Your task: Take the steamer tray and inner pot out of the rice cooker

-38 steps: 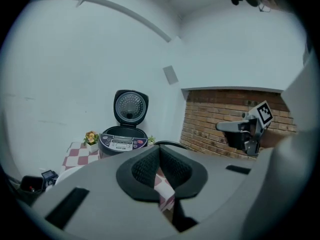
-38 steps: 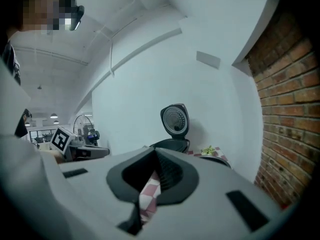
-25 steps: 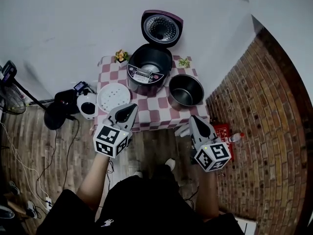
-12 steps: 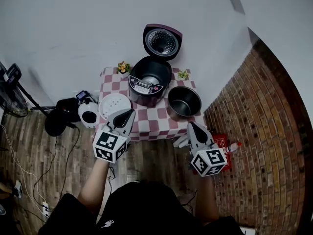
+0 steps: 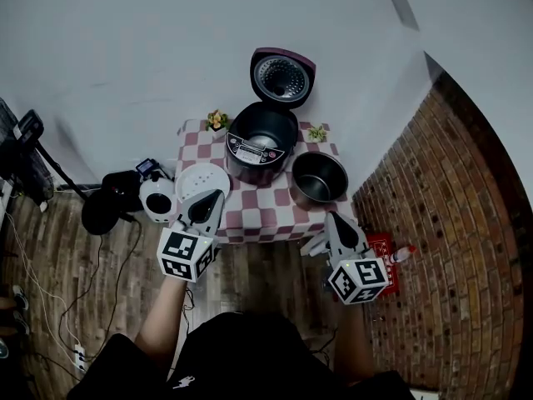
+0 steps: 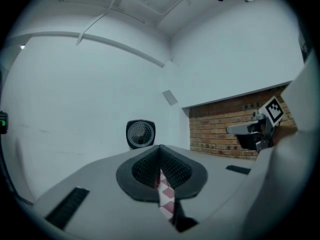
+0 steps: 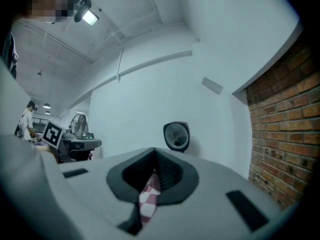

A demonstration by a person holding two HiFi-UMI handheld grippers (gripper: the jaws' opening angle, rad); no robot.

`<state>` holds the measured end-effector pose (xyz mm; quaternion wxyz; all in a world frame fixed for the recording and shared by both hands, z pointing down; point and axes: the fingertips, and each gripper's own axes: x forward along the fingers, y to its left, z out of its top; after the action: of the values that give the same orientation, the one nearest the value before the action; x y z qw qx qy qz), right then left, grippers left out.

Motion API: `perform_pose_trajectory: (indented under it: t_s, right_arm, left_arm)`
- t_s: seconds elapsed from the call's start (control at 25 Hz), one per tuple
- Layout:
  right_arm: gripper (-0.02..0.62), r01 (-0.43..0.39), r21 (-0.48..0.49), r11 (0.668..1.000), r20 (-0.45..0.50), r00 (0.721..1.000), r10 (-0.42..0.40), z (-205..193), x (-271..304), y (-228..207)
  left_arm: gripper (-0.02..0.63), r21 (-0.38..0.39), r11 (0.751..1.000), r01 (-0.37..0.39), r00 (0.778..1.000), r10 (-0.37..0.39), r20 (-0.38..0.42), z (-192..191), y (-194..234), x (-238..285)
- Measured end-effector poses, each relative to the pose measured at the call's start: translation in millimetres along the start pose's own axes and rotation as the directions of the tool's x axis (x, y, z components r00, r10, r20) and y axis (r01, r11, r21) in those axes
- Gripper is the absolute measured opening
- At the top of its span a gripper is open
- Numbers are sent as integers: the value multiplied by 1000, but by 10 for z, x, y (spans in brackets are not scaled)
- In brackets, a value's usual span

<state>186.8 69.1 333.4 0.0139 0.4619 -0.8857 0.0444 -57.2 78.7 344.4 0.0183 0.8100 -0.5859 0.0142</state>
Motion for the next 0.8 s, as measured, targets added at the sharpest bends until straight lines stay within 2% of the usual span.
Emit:
perform_pose_trajectory:
  t_s: [0.8]
  right_arm:
    - [2, 13, -17, 1000, -16, 1000, -13, -52, 55, 168]
  left_arm:
    - [3, -34, 999, -10, 1000, 10, -10, -126, 239, -152]
